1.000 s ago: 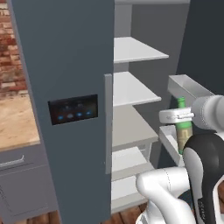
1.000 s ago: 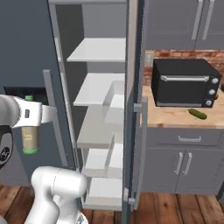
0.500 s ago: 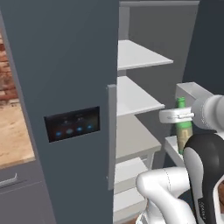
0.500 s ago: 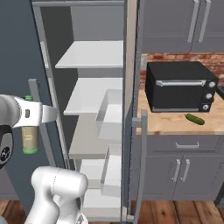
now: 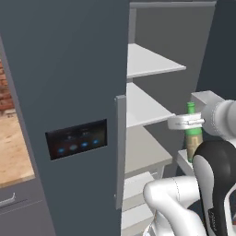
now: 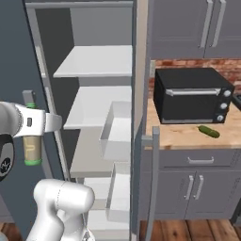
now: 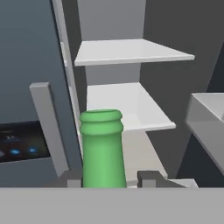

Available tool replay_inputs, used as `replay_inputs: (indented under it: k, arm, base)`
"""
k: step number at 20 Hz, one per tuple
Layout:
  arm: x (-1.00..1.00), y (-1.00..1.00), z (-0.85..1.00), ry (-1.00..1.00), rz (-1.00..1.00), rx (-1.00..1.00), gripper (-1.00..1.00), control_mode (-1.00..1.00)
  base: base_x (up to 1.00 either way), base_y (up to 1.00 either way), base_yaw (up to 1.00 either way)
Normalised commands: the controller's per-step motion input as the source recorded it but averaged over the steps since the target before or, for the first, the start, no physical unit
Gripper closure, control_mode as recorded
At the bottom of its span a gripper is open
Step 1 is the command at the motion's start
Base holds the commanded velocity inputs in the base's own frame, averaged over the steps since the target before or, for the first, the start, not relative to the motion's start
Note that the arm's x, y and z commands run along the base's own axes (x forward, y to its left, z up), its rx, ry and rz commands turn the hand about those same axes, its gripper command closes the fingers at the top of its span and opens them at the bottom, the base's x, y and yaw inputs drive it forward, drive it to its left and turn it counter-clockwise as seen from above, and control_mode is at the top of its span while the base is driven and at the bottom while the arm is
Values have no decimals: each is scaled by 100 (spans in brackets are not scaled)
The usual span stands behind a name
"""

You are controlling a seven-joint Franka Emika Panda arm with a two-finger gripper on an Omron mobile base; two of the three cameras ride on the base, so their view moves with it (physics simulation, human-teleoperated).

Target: Place the beer on the top shelf of the fridge to keep it out of children's reach, and place the cucumber and orange on lower shelves for easy access.

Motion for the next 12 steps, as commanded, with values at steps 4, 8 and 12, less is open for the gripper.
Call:
replay_inputs:
  k: [4, 8, 12]
  arm:
    - [0, 0, 0, 0, 0, 0, 100, 100]
    - [0, 0, 0, 0, 0, 0, 100, 100]
    - [0, 0, 0, 0, 0, 0, 100, 100]
  base:
    - [30, 0, 0]
    - [32, 0, 0]
    - [34, 0, 0]
